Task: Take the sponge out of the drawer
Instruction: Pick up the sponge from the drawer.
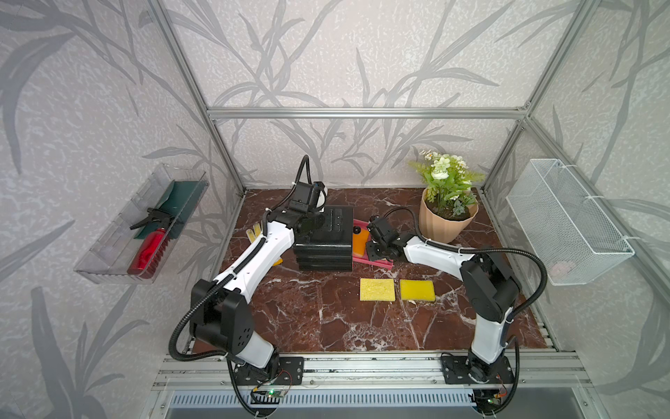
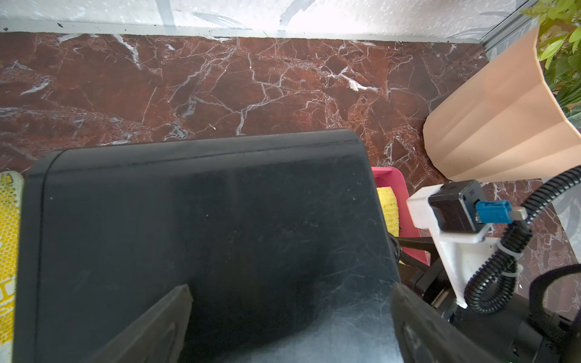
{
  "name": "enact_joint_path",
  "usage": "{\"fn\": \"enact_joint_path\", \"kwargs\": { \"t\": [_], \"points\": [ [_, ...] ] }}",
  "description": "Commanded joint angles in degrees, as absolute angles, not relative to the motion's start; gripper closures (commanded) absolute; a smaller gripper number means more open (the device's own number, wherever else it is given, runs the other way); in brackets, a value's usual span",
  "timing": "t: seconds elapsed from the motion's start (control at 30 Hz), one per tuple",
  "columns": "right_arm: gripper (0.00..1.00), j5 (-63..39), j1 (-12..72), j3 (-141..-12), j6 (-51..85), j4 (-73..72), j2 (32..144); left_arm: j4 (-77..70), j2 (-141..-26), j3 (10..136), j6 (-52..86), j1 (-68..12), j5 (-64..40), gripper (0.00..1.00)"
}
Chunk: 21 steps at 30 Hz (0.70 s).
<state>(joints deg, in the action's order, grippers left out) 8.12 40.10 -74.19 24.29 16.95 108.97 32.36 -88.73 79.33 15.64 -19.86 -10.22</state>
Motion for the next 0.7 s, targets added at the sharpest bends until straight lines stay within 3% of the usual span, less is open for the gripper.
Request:
{"fn": "enact_joint_path", "kwargs": {
  "t": [0.0,0.13,0.43,0.67],
  "points": [
    [0.72,7.9,40.3,-74.0,24.5,18.5,110.6,37.2,-88.4,77.3,16.5,-19.6,-11.5,0.02],
    [0.98,9.1,40.5,-74.2,23.2,18.9,109.1,36.8,-87.6,77.2,16.1,-19.6,-11.6,0.02],
    [1.0,10.9,40.7,-70.1,19.7,15.2,100.9,36.6,-83.9,77.6,15.8,-19.6,-14.1,0.01],
    [1.0,10.7,40.6,-66.5,4.7,12.3,87.6,39.6,-83.4,83.3,15.9,-19.5,-22.1,0.01]
  ]
}}
